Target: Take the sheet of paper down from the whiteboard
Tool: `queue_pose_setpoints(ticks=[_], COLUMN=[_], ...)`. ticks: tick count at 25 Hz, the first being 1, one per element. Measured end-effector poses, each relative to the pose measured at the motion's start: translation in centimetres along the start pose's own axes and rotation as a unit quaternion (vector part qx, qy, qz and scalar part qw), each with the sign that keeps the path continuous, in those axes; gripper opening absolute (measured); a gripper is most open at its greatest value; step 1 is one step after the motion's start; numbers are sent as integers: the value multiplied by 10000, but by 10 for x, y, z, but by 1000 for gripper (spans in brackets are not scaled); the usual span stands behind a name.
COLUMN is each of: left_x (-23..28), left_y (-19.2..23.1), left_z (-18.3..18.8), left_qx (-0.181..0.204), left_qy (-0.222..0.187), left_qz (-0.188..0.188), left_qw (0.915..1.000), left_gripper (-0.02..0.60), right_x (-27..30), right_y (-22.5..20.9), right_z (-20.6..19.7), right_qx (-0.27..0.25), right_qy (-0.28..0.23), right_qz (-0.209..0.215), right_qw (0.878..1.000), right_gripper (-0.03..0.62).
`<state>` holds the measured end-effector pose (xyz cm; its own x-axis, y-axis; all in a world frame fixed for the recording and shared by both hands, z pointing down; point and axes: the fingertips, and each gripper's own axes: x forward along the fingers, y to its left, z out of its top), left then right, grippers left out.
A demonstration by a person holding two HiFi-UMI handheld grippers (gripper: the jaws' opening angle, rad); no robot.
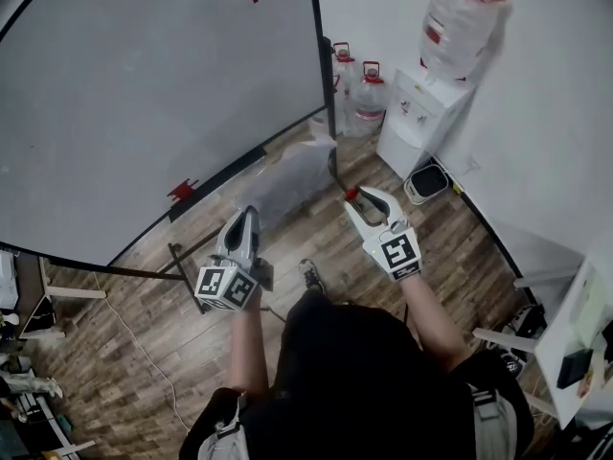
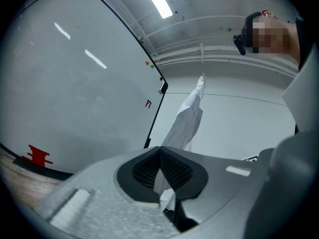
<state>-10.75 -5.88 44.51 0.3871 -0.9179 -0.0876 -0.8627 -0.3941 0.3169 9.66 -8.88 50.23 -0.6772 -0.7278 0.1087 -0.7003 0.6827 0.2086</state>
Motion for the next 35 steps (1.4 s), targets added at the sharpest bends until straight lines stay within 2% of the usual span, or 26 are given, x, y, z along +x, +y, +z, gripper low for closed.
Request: queue_pose_setpoints(ticks=[35], left_x=[-1], left_y=[-3], left_z=[-6], left_qx=[-70], left_qy=[-22], left_qz=[12], left_qw=[10000], left_gripper=[9], right_x=[-2], right_y=[-4], right_z=[-4], right_qx=[-118], right_qy=[49], right_qz=[48], right_qw=[9999], right_gripper=[130])
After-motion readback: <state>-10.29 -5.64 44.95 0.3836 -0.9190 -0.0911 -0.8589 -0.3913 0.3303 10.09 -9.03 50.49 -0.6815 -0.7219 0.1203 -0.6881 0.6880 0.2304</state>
